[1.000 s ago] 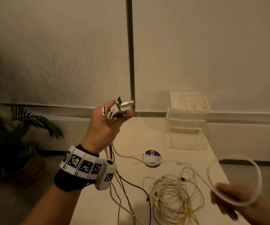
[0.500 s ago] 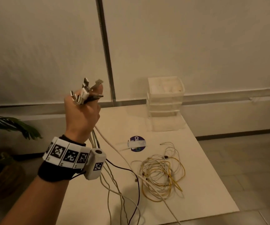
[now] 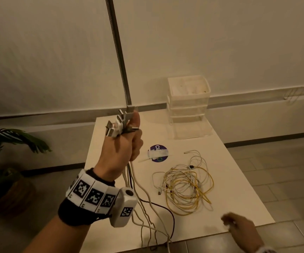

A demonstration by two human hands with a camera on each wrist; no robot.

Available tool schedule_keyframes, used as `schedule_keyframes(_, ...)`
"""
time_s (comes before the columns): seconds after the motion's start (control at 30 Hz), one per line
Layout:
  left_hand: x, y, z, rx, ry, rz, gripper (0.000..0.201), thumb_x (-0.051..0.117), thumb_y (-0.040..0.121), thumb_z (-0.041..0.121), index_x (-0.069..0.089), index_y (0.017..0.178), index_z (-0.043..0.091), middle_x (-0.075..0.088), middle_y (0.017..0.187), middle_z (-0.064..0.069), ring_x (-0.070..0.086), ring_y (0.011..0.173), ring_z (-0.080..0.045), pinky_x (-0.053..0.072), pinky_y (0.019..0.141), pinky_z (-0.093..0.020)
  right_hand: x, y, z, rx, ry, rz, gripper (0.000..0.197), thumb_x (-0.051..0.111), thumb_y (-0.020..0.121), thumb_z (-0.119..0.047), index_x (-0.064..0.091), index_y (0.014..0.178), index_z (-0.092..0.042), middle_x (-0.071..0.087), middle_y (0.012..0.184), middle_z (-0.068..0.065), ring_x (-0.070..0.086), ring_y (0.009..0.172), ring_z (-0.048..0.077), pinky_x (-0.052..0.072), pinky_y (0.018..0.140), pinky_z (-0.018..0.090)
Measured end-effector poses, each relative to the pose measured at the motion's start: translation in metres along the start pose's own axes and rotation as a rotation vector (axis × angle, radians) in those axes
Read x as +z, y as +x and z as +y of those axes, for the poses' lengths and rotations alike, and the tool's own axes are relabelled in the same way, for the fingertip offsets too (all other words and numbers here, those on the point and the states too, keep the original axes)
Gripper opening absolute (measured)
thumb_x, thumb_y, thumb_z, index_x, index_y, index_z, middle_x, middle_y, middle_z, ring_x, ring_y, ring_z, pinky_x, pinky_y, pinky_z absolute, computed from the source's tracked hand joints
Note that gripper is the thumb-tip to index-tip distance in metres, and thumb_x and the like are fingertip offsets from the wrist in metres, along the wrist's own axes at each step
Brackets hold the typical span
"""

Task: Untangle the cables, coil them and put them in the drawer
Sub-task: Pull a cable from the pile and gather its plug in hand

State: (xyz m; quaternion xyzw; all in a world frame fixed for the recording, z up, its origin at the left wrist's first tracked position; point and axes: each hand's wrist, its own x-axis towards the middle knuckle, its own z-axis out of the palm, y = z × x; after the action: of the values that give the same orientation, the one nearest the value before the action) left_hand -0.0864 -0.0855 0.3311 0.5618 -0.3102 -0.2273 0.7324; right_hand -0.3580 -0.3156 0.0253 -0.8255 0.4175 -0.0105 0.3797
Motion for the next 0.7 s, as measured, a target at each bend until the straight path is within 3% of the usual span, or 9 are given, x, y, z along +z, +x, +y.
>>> schedule_keyframes(0.07,-0.005,-0.004,-0.007,-0.03,0.028,0.019,0.038,0.042,0.087,0.022,0.054,0.051,0.031,0.025,0.048,0.003,0.018,0.039,-0.009,0.019,0.038,-0.016,-0.013,0.017,-0.06,-0.15,-0.061,0.034,0.031,0.064,0.082,0.006,0.073,0.079,-0.024,0.071,0.077,-0.01,0.061,0.072,-0.013,0.04,0.068,0.0)
schedule_keyframes(0.13,-0.009,-0.006,-0.015,-0.066,0.051,0.054,0.036,0.045,0.088,0.027,0.044,0.051,0.027,0.025,0.049,0.002,0.018,0.04,-0.009,0.02,0.039,-0.015,-0.013,0.041,-0.109,-0.39,-0.135,0.0,0.02,0.064,0.085,0.0,0.074,0.091,-0.016,0.072,0.088,-0.007,0.061,0.075,-0.007,0.039,0.072,0.003)
schedule_keyframes(0.27,-0.015,-0.006,-0.029,-0.106,0.045,0.081,0.035,0.045,0.09,0.029,0.04,0.055,0.026,0.027,0.05,0.002,0.019,0.041,-0.01,0.02,0.04,-0.016,0.023,0.093,-0.183,-0.716,-0.362,-0.204,0.026,0.053,0.092,-0.013,0.069,0.112,-0.015,0.069,0.109,0.005,0.062,0.1,0.023,0.044,0.086,0.028)
schedule_keyframes(0.37,-0.02,-0.003,-0.036,-0.122,0.09,0.12,0.037,0.043,0.092,0.027,0.031,0.058,0.022,0.021,0.054,-0.004,0.015,0.045,-0.013,0.019,0.041,-0.017,0.063,0.128,-0.219,-0.747,-0.697,-0.369,0.034,0.047,0.096,-0.017,0.059,0.127,-0.021,0.06,0.124,0.005,0.051,0.112,0.027,0.042,0.093,0.038)
schedule_keyframes(0.53,-0.027,0.009,-0.039,-0.174,0.145,0.216,0.042,0.045,0.094,0.029,0.022,0.061,0.017,0.014,0.061,-0.017,0.008,0.049,-0.022,0.014,0.041,-0.019,0.111,0.147,-0.224,-0.739,-1.069,-0.485,0.033,0.053,0.091,-0.012,0.055,0.123,-0.012,0.053,0.129,0.01,0.047,0.117,0.032,0.039,0.098,0.045)
schedule_keyframes(0.6,-0.027,0.015,-0.04,-0.179,0.152,0.242,0.043,0.044,0.095,0.03,0.022,0.06,0.018,0.014,0.061,-0.018,0.008,0.049,-0.023,0.012,0.042,-0.022,0.12,0.153,-0.215,-0.728,-1.141,-0.519,0.034,0.052,0.093,-0.015,0.052,0.126,-0.01,0.048,0.133,0.012,0.042,0.124,0.033,0.036,0.103,0.047)
schedule_keyframes(0.7,-0.026,0.022,-0.043,-0.18,0.124,0.28,0.042,0.044,0.097,0.027,0.032,0.058,0.02,0.023,0.059,-0.01,0.018,0.048,-0.018,0.017,0.043,-0.019,0.113,0.157,-0.213,-0.743,-1.088,-0.494,0.03,0.05,0.095,-0.02,0.055,0.122,-0.009,0.048,0.13,0.012,0.043,0.122,0.033,0.038,0.099,0.043)
